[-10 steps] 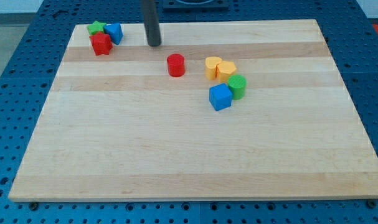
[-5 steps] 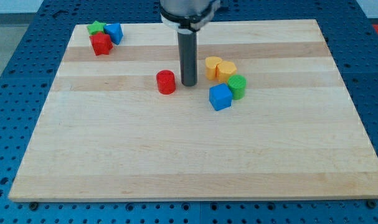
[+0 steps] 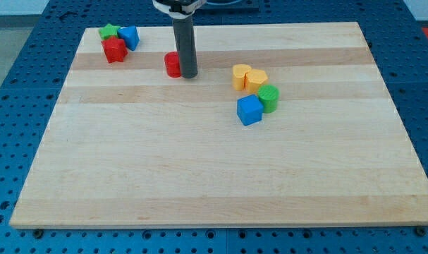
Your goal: Slide the red circle to the red star
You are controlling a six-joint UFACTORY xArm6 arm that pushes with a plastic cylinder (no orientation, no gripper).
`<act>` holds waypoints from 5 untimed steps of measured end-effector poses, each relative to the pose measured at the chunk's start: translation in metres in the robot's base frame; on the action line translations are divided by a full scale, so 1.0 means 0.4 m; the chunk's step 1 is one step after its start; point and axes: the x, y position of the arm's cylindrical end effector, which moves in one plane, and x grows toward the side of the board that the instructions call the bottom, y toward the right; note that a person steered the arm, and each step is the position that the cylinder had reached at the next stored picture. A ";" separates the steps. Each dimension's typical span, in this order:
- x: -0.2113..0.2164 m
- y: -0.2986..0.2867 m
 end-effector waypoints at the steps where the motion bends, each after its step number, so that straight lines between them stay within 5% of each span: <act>1: -0.014 -0.033; 5: -0.077 -0.137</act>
